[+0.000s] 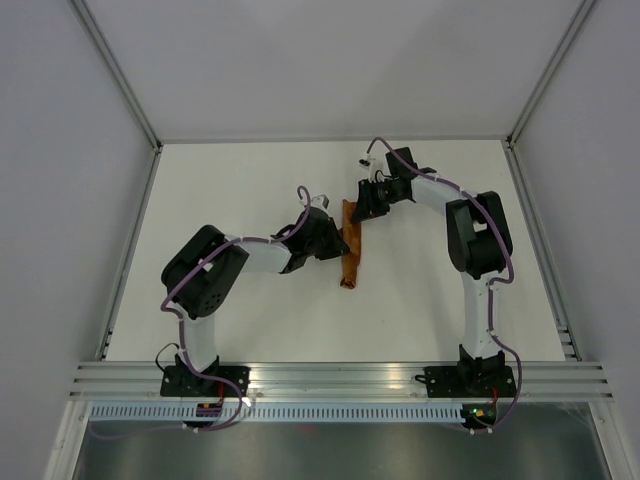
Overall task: Fold the napkin, place the utensils inside, and roll it up
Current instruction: Roll the napkin at the center of the board.
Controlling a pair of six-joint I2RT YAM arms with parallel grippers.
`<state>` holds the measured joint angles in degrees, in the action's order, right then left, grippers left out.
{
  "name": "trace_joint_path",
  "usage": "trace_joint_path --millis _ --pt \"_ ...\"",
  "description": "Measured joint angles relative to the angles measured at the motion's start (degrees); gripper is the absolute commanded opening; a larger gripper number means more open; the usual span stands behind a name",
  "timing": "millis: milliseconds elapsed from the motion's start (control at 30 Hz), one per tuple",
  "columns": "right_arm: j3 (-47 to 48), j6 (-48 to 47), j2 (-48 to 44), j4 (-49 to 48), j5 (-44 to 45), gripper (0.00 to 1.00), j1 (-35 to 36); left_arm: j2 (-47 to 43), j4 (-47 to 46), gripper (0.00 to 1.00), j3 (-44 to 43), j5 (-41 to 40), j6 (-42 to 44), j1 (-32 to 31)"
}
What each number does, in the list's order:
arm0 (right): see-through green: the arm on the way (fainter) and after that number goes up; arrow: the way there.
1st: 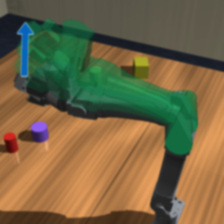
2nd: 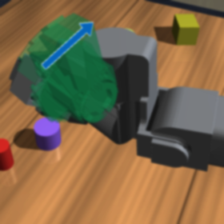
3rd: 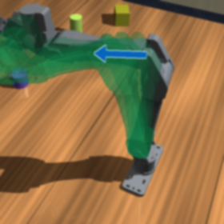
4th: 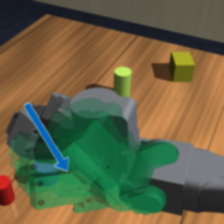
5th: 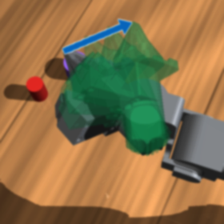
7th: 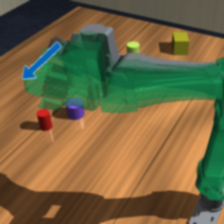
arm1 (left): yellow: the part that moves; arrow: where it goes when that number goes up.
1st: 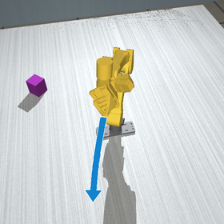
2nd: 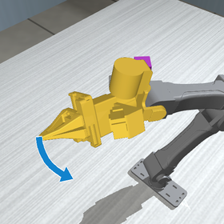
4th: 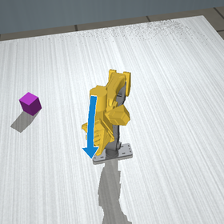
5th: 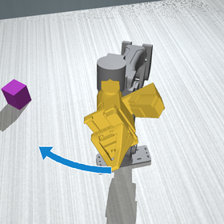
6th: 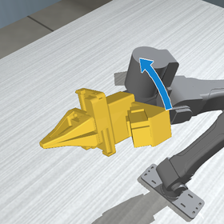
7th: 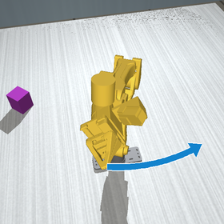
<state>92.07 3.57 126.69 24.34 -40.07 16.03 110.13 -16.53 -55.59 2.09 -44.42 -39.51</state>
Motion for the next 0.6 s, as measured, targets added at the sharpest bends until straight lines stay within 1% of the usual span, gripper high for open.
trace_joint_path --millis 100,233,400,467,533,600 --pt "0.0 -0.4 -1.1 0.6 0.0 0.29 0.0 0.3 0.6 0.12 -0.6 -0.1 0.0 0.0" --pt "0.0 -0.4 -3.0 1.1 -0.2 0.29 0.0 0.9 0.8 0.11 -1.2 -0.2 0.0 0.0" --pt "0.0 -0.9 -3.8 1.8 -0.6 0.3 0.0 0.9 0.2 0.15 -0.9 -0.2 0.0 0.0" --pt "0.0 -1.1 -3.8 2.4 -0.6 0.3 0.0 0.8 -0.2 0.21 -0.7 -0.3 0.0 0.0" --pt "0.0 -1.3 -3.8 2.7 -0.7 0.3 0.1 0.7 -1.3 0.24 -0.1 -0.3 0.0 0.0" --pt "0.0 -1.5 -3.8 3.1 -0.7 0.3 0.2 0.5 -2.6 0.29 0.9 -0.4 0.0 0.0"
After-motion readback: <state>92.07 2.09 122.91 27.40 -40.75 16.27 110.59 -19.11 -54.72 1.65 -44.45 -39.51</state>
